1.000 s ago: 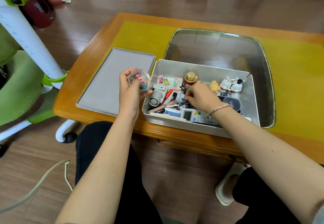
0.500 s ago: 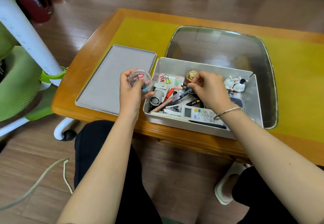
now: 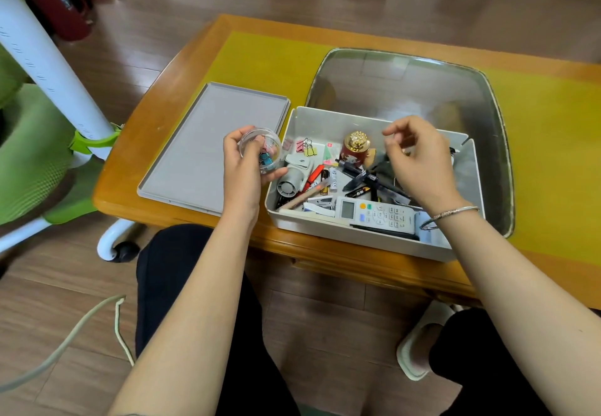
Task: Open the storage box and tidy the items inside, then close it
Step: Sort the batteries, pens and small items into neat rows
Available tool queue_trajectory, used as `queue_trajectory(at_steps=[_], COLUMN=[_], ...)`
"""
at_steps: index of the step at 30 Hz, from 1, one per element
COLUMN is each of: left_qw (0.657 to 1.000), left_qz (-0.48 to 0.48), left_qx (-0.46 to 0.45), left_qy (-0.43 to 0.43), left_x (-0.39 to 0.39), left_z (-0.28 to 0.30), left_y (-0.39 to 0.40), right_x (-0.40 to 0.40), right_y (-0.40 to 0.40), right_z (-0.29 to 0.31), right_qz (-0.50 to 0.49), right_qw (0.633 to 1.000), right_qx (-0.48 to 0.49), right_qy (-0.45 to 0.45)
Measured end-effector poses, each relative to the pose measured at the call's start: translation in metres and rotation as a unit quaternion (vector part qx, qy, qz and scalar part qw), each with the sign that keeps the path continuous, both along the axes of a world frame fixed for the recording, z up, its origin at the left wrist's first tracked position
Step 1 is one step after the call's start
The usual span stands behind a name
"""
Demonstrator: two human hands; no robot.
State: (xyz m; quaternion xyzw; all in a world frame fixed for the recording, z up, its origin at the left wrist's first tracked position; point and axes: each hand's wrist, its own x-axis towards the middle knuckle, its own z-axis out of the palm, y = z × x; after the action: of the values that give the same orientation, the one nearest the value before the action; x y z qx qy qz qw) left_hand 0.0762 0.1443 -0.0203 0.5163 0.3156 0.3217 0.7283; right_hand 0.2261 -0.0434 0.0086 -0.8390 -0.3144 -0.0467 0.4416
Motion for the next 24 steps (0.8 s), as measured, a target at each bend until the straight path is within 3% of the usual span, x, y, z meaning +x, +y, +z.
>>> queue_trajectory(at_steps=[3,8,17,21,24], left_qw=[1.0,1.0,0.998,0.991,0.985], left_qz=[-0.002,-0.007,-0.063,-0.13,-0.17], left_qx=[-0.006,-0.014,-0.008,0.026,-0.026], left_qy=[-0.004,-0.014,-0.001,0.03,0.03], left_x=[0.001,0.0,0.007,0.016,0.021], left_z=[0.001,0.003,0.012,0.015,0.011], left_y=[-0.001,-0.001,-0.009,-0.023,-0.032], right_x=[0.0,0.002,0.008,-0.001,-0.011], right_y=[-0.002,-0.007,-0.022,-0.018,-0.014], right_z=[-0.004,-0.013,0.005,-0.003,-0.015], right_qz=[0.011,-0.017,-0.062,-0.03,0.007], right_qw=[0.992,0.977,0.983,0.957,0.926], right_qx=[-0.024,-0.016,0.059,0.032,0.017], right_qy=[0.127,0.212,0.16,0.286,0.377])
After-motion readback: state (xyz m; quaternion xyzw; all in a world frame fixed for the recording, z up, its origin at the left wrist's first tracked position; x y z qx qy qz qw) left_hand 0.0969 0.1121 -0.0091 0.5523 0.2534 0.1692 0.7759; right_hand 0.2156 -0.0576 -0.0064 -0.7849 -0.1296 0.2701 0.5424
